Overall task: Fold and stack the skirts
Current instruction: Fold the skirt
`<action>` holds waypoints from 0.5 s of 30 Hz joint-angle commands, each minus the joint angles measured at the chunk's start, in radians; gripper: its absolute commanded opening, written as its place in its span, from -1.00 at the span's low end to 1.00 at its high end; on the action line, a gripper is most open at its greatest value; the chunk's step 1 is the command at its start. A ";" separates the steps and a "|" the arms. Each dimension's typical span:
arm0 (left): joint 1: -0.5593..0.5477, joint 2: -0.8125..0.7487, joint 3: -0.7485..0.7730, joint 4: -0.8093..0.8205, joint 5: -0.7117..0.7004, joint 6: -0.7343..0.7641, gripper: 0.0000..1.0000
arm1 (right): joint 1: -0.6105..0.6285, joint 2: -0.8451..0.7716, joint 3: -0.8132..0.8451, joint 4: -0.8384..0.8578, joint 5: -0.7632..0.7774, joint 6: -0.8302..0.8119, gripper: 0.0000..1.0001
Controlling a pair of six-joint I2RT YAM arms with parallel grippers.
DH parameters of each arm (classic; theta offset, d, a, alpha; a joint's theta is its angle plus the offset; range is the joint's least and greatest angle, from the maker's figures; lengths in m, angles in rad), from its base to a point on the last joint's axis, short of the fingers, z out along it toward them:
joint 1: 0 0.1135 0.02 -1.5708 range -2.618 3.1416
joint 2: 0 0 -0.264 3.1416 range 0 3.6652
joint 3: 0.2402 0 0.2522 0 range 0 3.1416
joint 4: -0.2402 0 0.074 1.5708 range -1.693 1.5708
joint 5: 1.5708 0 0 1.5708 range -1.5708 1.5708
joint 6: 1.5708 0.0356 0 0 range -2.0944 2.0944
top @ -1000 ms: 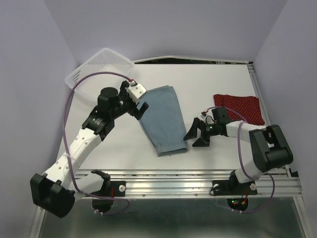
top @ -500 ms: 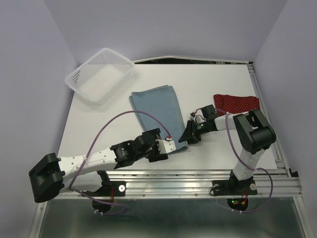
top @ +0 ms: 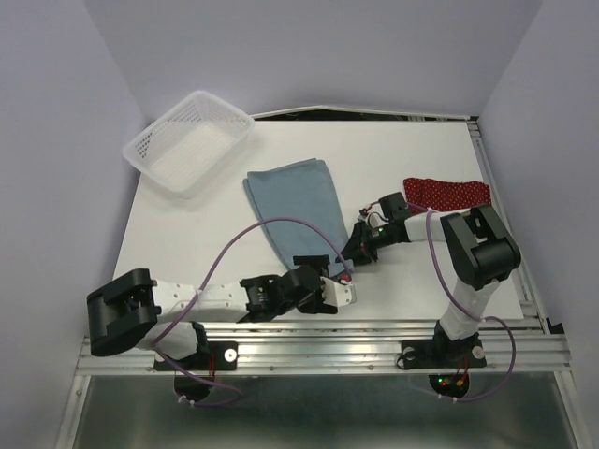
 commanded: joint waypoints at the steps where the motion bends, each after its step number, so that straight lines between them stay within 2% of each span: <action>1: -0.010 0.038 0.058 0.070 -0.023 -0.043 0.97 | 0.003 0.020 0.052 0.009 -0.043 0.031 -0.99; 15: -0.061 0.201 0.045 0.197 -0.175 -0.103 0.97 | 0.003 0.023 0.061 0.009 -0.081 0.114 -0.99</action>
